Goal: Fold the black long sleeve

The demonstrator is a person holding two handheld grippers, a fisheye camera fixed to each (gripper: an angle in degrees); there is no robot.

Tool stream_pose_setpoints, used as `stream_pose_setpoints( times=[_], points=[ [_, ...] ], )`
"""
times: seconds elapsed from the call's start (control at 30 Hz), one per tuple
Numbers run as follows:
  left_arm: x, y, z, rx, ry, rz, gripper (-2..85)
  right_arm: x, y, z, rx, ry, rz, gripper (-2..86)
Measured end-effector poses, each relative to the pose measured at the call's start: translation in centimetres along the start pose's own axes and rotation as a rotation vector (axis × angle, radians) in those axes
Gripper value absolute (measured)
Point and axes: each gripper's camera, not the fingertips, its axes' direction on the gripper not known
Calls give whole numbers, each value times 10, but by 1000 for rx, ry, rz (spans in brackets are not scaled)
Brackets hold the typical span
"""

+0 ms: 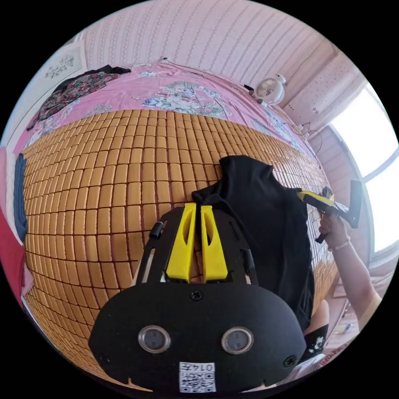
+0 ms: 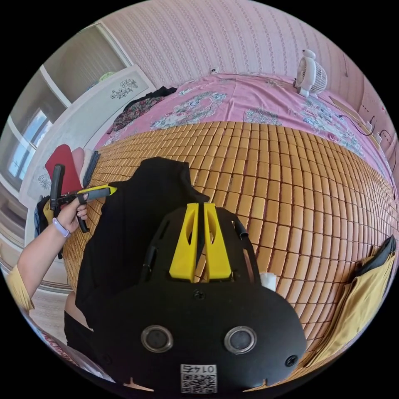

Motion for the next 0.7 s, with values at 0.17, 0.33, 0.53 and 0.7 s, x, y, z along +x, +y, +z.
stream_pose_setpoints(
  times=[0.17,0.33,0.53,0.7],
  points=[
    [-3,26,-82,209,83,76,-9,-1,3,-71,182,-123,17,11],
    [6,114,-187,346,224,230,-9,-47,65,-164,317,-194,-160,14],
    [9,340,-241,191,257,193,-5,-126,216,-214,53,-253,-312,48],
    [9,447,-260,117,121,16,-9,-162,292,-185,-208,-132,-193,86]
  ],
)
